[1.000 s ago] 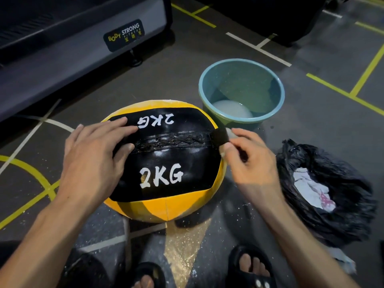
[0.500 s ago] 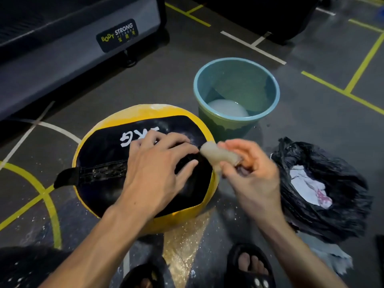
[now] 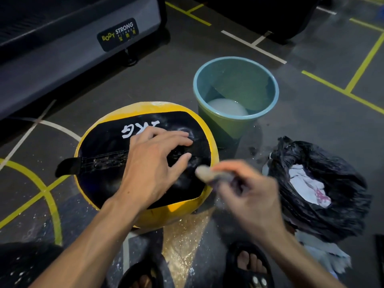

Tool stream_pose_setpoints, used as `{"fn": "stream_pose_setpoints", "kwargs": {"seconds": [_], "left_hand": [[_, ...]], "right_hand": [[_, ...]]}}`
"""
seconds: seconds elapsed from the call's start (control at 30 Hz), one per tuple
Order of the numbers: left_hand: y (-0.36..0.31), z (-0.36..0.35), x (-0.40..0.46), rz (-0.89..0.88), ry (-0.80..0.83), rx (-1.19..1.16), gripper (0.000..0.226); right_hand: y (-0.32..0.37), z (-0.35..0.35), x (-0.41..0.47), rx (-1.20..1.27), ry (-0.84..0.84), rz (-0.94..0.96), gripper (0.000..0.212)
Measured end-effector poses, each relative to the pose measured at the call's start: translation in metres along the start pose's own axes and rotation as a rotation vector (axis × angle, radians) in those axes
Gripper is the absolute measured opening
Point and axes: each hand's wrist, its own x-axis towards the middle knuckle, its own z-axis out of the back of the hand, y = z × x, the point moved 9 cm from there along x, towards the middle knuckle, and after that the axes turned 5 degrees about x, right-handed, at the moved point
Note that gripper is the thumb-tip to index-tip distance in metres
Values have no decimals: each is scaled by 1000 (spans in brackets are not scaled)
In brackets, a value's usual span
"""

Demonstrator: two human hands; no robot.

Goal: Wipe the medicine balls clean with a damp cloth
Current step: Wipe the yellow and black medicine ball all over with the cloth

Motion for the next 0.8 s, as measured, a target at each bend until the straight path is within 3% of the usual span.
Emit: {"fn": "stream_pose_setpoints", "kwargs": {"seconds": [0.07,0.13,0.27,0.33,0.5,0.6,0.7,0.8], "left_hand": [[-1,-1,-2,4,1,-6,26],[-3,-2,-3,2,3,-9,27],[-2,-1,-1,-3,16,-13,27],[2,1,-4,-2,19,-36,27],[4,1,-11,-3,8,-108,27],[2,2,-12,-9,-9,-123,23],[6,5,-14,-13,-27,-136,19],[9,5,-17,-18,-49,-141,17]], "right_hand": [[-7,33,27,16,-195,-22,33],[-7,36,51,42,-277,-2,30],[-1,-25,24,-46,-77,55,24],[-7,-21,11,31,-19,-29,26],[-34,34,42,14,-226,-104,30],[-12,-1,46,54,-170,-39,26],[32,-46,31,-52,-33,205,26],[17,-28,42,-212,-81,244,29]]}}
